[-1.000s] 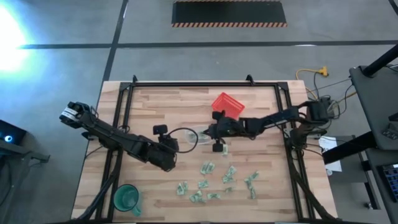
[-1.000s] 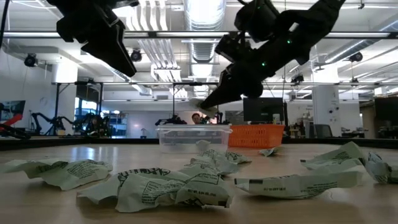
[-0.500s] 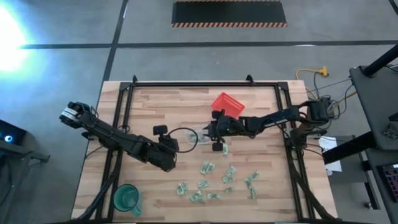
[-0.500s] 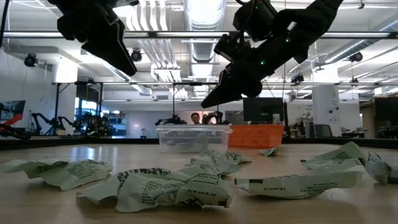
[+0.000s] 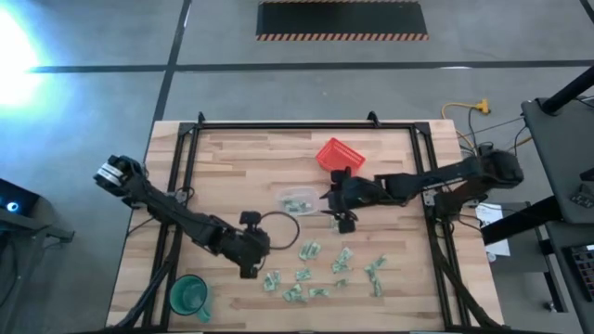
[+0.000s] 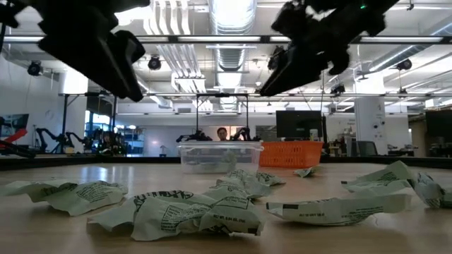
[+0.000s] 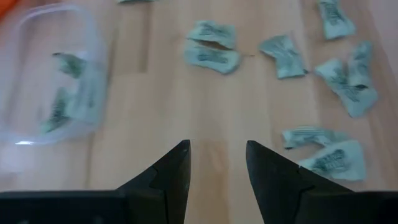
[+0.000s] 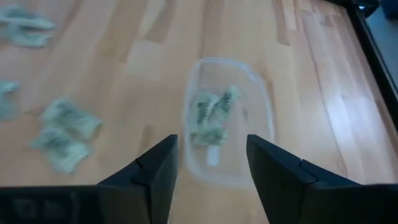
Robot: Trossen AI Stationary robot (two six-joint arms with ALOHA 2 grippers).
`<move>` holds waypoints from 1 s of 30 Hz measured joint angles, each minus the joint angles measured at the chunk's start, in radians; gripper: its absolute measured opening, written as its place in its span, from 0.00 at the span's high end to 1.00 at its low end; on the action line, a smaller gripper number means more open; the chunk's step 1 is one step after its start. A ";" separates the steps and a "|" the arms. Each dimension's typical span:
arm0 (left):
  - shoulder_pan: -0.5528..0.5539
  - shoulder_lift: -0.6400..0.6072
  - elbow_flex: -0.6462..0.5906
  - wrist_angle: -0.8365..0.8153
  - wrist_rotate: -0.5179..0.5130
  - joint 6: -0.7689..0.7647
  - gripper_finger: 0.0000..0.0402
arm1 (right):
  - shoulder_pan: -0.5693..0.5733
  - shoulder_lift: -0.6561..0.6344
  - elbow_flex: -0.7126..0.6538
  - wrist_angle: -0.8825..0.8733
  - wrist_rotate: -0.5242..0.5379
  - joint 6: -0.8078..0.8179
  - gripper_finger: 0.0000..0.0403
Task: Pick and place items into bin
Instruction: Put the stevia packet into the transparent bin
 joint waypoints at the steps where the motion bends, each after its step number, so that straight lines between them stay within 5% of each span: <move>1: -0.012 0.010 0.002 0.006 0.000 -0.002 0.66 | 0.013 -0.021 -0.011 0.000 0.000 0.000 0.56; 16: -0.217 0.189 0.008 0.222 0.018 -0.003 0.66 | 0.098 -0.259 -0.174 0.003 0.000 0.057 0.60; 30: -0.304 0.364 0.121 0.047 -0.142 -0.001 0.66 | 0.099 -0.257 -0.182 0.007 0.000 0.078 0.63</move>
